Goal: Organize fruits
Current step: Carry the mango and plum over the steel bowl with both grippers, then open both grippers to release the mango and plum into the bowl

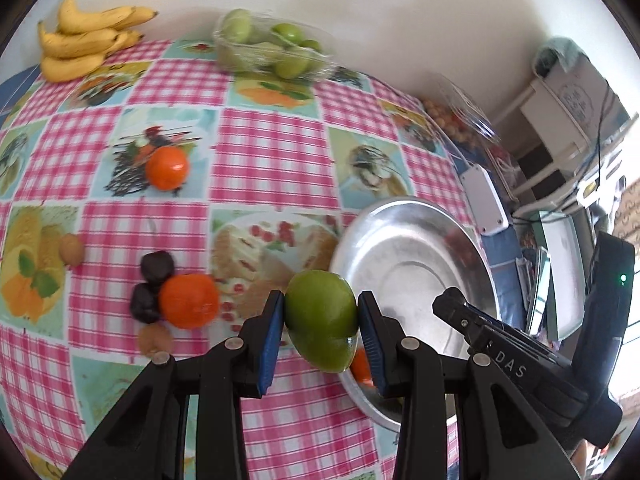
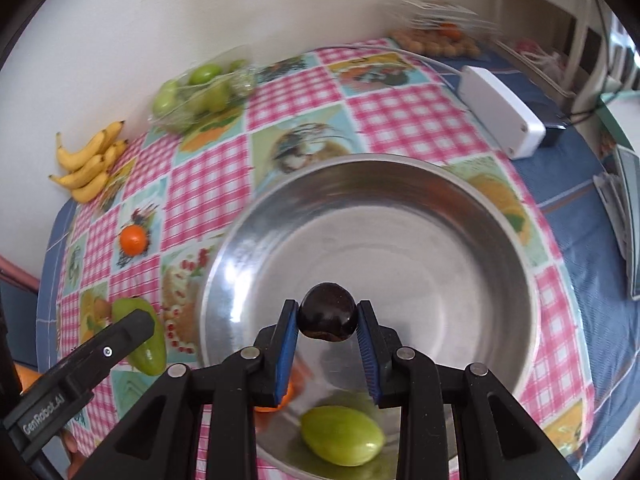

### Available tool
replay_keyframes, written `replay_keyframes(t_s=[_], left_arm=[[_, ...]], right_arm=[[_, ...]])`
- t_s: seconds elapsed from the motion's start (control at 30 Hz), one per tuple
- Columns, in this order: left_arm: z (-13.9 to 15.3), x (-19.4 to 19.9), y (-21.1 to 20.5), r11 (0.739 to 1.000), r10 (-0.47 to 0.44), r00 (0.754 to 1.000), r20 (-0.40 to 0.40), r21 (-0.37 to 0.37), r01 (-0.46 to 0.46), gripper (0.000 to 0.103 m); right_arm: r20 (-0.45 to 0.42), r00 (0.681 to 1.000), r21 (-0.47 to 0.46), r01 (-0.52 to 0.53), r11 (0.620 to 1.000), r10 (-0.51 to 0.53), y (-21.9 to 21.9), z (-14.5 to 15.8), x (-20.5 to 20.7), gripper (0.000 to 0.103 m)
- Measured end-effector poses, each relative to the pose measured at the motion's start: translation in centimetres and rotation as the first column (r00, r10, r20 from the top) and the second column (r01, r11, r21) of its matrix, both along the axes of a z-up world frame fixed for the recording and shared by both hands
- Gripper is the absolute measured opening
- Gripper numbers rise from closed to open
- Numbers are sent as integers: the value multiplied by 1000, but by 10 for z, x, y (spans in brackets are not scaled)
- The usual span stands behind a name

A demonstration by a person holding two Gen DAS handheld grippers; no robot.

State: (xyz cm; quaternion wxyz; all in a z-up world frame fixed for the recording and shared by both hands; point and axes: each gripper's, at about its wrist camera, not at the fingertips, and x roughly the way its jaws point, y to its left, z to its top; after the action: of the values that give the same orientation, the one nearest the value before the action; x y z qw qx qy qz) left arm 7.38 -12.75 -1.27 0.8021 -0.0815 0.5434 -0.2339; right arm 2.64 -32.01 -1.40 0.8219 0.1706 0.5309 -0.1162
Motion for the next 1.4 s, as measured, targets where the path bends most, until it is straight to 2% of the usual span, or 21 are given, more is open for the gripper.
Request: replay_keyframes(t_s=[0.23, 0.43, 0.7, 0.93, 1.0, 1.07, 1.23, 1.33, 1.4], left_arm=[[-6, 0, -39, 997, -73, 997, 30, 28, 72, 39], [-12, 1, -58, 993, -108, 993, 39, 46, 106, 39], [-28, 1, -62, 991, -110, 994, -4, 71, 110, 39], [-21, 0, -58, 993, -109, 994, -3, 55, 109, 39], [-17, -1, -57, 993, -110, 994, 6, 51, 109, 40], [-13, 0, -55, 993, -109, 994, 12, 48, 108, 43], [-11, 3, -46, 995, -67, 998, 17, 78, 66, 45], [-11, 6, -37, 991, -25, 999, 34, 129, 21, 60], [-12, 9, -30, 990, 4, 1000, 31, 143, -9, 62]], right_arm=[[-20, 997, 16, 72, 997, -71, -33, -8, -14, 31], [-49, 995, 27, 86, 996, -84, -41, -18, -14, 31], [-75, 994, 31, 80, 996, -78, -39, -26, -14, 32], [-68, 994, 33, 83, 996, -81, -39, -25, -11, 33], [-62, 995, 31, 76, 997, -74, -38, -24, -12, 38], [-58, 996, 23, 70, 997, -68, -35, -22, -11, 64], [-53, 997, 9, 56, 998, -56, -32, -21, -7, 66], [-56, 997, 6, 46, 999, -46, -30, -22, -4, 74], [-58, 997, -3, 40, 999, -40, -28, -23, -3, 77]])
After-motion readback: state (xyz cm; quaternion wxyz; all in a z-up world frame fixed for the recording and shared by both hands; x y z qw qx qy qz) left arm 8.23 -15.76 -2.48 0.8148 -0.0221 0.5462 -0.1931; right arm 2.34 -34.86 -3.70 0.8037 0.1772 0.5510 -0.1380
